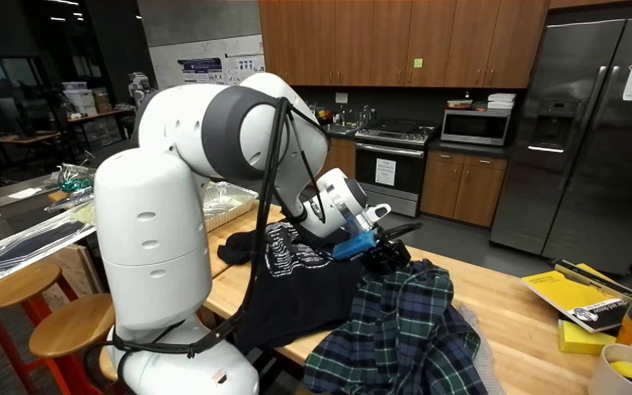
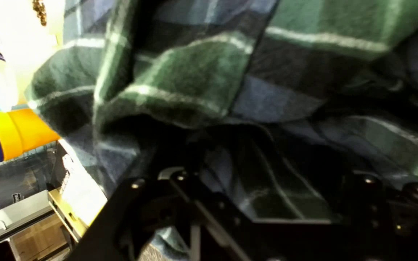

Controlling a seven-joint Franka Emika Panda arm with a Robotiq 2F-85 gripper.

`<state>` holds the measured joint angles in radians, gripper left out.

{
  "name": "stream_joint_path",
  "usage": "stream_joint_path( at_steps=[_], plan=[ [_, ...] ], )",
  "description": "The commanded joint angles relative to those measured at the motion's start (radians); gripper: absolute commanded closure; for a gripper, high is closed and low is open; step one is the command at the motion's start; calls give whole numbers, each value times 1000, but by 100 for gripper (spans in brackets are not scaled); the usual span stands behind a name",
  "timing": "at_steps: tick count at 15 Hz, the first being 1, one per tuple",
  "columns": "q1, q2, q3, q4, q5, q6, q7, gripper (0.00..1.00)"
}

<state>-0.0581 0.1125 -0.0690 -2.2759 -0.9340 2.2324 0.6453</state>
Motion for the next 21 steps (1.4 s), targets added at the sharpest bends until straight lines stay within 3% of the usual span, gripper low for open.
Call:
stream_joint_path(
  at_steps=[1, 7, 15, 21],
  plan=[
    [0, 18, -20, 1, -95, 50, 48, 55],
    [25, -48, 2, -9, -141, 87, 75, 99],
    [20, -159, 13, 56, -73, 86, 25, 99],
    [46, -228, 66, 136, -79, 25, 22, 99]
  ],
)
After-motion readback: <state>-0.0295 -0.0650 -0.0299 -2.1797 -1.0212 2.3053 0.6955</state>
